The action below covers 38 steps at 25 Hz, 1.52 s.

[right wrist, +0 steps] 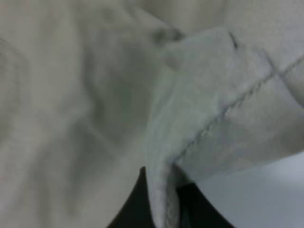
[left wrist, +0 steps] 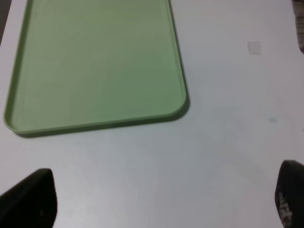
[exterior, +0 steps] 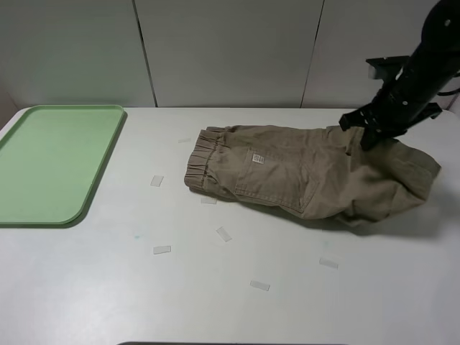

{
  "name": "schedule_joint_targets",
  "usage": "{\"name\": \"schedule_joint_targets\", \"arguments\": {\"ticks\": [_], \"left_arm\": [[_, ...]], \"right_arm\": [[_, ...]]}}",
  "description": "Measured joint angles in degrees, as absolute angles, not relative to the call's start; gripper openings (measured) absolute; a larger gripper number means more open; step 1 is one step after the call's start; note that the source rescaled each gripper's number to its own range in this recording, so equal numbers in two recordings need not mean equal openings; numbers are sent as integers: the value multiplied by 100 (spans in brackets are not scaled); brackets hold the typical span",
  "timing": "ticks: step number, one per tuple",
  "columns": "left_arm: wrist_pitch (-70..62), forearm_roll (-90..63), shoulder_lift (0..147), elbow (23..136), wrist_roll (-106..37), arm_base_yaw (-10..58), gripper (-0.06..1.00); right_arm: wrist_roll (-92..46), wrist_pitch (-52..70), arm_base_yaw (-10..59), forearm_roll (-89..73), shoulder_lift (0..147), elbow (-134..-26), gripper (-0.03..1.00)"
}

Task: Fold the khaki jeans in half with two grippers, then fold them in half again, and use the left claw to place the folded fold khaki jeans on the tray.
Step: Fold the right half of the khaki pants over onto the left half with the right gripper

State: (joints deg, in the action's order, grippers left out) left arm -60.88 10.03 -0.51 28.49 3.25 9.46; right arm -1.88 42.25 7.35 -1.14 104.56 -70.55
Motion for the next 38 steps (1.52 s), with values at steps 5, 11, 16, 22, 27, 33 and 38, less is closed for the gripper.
{"name": "schedule_joint_targets", "arguments": {"ticks": [5,11,16,22,27,33,38], "left_arm": [[-6088,1003,-51,2849,325,946,91],[-6088,1028,-51,2849,325,946,91],[-6088,1137,-51,2849,325,946,91],[-6083,1247,-51,2849,325,946,91],[-6083,1324,-51,2849,325,946,91],[-6083,1365,-51,2849,325,946,91],[-6083,1370,-51,2849,325,946,91]], "right_arm": [[244,3911,1333,-526,10456,-7446,0],[359,3609,1932,-1104,10671,-7749,0],[377,3598,2272,-1406,11018,-7977,0],[516,3450,2432,-1735,11297,-8147,0],[583,3017,2583,-2255,11314,-8159,0],[693,2447,2695,-2563,11314,-8159,0],[626,2175,2758,-2552,11326,-8159,0]]}}
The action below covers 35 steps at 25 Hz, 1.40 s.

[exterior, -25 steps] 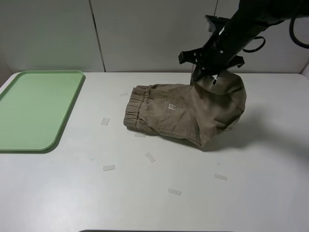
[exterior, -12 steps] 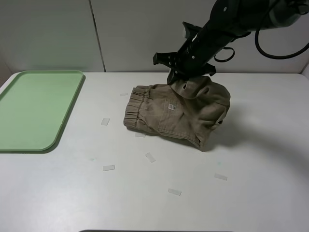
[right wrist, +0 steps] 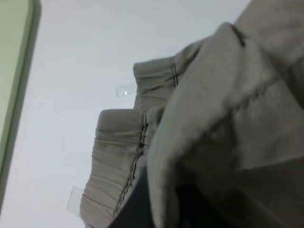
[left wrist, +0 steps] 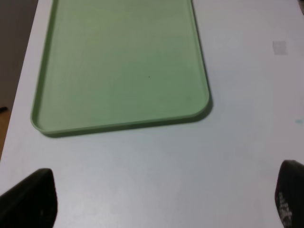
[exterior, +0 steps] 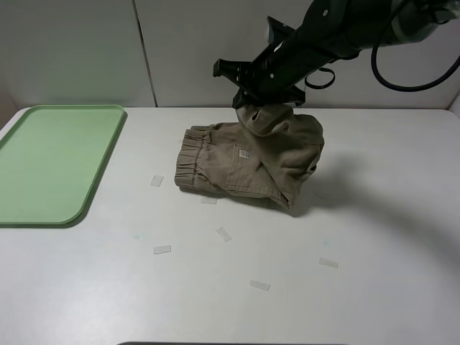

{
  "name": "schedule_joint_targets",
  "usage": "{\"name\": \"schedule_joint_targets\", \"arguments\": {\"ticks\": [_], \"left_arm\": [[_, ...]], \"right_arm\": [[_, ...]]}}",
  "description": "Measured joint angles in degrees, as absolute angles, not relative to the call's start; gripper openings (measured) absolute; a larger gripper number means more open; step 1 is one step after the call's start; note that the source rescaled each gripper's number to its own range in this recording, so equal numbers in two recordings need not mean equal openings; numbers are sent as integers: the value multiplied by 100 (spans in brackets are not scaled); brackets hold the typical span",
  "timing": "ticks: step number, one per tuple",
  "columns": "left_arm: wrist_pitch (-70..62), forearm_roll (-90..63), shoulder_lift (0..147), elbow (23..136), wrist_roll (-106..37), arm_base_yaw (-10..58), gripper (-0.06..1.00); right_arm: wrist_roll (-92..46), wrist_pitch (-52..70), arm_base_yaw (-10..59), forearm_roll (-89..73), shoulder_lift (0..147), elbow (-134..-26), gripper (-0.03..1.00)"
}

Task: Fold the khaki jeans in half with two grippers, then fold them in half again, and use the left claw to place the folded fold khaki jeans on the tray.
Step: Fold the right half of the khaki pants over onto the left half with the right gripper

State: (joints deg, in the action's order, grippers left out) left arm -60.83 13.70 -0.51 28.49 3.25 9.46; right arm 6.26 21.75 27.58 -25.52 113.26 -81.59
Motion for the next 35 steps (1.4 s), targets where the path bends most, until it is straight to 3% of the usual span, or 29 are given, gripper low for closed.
{"name": "schedule_joint_targets", "arguments": {"ticks": [2,4,9,12,17,29,35], "left_arm": [[-6083,1370,-51,2849,325,946,91],[-6083,1370,-51,2849,320,946,91],[-6083,1370,-51,2849,290,946,91],[-6083,1370,-51,2849,276,946,91],[-6144,1453,-51,2849,119,946,91],[-6251,1979,-51,2849,0,946,91],[-6293,2289,-51,2849,0,946,91]], "right_arm": [[450,2150,2778,-2545,11326,-8159,1],[269,2150,2824,-2545,11326,-8159,8],[114,2150,2911,-2734,11326,-8159,64],[114,2121,2983,-2921,11326,-8159,79],[114,2018,3104,-3061,11326,-8159,83],[114,1203,3960,-3127,11326,-8159,83],[99,1022,4075,-3047,11326,-8159,83]]}}
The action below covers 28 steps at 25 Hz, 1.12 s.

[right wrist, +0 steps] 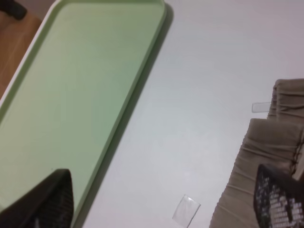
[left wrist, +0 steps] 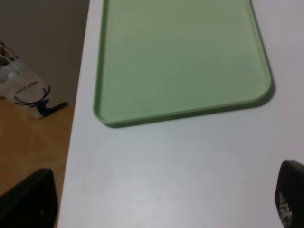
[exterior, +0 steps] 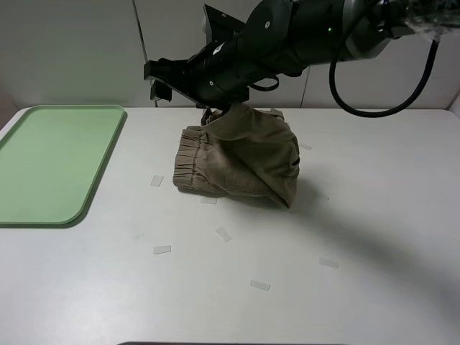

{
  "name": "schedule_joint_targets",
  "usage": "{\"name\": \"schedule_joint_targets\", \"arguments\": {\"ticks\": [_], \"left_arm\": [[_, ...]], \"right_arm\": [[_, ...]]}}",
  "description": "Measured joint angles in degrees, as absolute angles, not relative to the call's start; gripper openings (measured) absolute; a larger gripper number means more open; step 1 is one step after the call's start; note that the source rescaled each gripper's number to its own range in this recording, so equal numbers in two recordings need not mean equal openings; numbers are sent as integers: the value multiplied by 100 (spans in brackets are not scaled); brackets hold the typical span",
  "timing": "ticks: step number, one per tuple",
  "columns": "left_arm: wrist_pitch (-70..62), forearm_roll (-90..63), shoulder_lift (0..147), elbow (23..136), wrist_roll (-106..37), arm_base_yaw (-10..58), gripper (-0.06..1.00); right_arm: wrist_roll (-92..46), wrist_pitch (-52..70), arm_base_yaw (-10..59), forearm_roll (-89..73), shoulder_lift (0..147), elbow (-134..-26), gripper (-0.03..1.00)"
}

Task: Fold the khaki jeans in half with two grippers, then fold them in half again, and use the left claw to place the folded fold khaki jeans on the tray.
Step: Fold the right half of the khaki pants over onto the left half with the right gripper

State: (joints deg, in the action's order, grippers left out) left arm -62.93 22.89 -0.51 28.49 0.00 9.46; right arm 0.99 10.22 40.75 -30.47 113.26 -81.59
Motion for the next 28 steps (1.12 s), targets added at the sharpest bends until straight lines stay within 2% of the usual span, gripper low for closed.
{"name": "schedule_joint_targets", "arguments": {"ticks": [5,11,23,28], "left_arm": [[-6397,2391,-51,2849,0,946,91],[-6410,2398,-51,2849,0,946,91],[-6410,2398,-51,2849,0,946,91],[-6410,2398,-51,2849,0,946,91]], "right_arm": [[-203,1023,4129,-2194,11306,-8285,83],[-722,1099,3847,-1326,11199,-8439,83],[-551,2245,2377,-302,11232,-8449,83],[-41,2571,2177,209,11453,-8407,83]]}}
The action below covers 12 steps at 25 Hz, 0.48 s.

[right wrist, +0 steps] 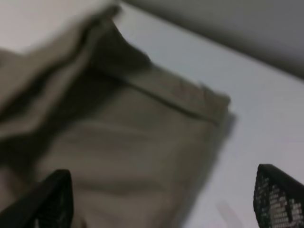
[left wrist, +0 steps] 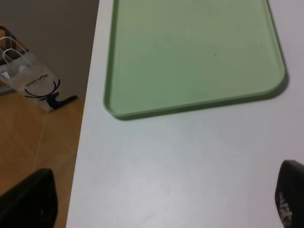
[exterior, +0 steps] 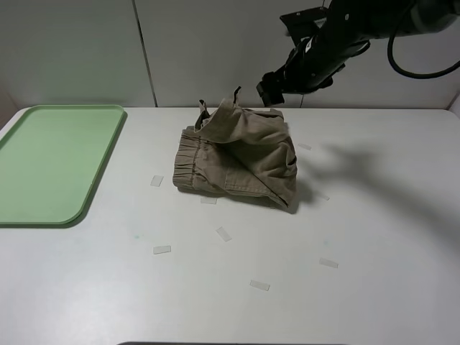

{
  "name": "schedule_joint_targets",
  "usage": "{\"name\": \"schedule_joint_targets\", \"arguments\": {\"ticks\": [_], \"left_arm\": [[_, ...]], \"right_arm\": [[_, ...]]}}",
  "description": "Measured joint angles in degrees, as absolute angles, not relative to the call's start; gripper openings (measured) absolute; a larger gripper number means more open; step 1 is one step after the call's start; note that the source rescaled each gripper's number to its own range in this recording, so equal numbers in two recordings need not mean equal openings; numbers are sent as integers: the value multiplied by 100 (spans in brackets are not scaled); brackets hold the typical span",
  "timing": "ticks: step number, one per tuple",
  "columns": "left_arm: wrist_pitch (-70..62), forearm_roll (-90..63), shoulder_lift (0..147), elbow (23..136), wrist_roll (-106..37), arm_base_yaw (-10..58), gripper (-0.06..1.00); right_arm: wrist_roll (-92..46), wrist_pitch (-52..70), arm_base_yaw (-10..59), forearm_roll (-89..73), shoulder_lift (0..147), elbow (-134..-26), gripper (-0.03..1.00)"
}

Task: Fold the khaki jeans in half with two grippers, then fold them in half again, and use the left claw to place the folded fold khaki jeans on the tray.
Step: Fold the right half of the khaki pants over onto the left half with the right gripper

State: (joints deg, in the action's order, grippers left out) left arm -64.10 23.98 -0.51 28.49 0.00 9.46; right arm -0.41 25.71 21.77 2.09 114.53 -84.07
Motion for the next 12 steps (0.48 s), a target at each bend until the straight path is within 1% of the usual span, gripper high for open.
{"name": "schedule_joint_targets", "arguments": {"ticks": [5,12], "left_arm": [[-6410,2398,-51,2849,0,946,91],[-6430,2398,-51,2849,0,946,91]], "right_arm": [[57,2667,2284,156,11687,-8228,83],[80,2691,2937,-399,11772,-8168,83]]}}
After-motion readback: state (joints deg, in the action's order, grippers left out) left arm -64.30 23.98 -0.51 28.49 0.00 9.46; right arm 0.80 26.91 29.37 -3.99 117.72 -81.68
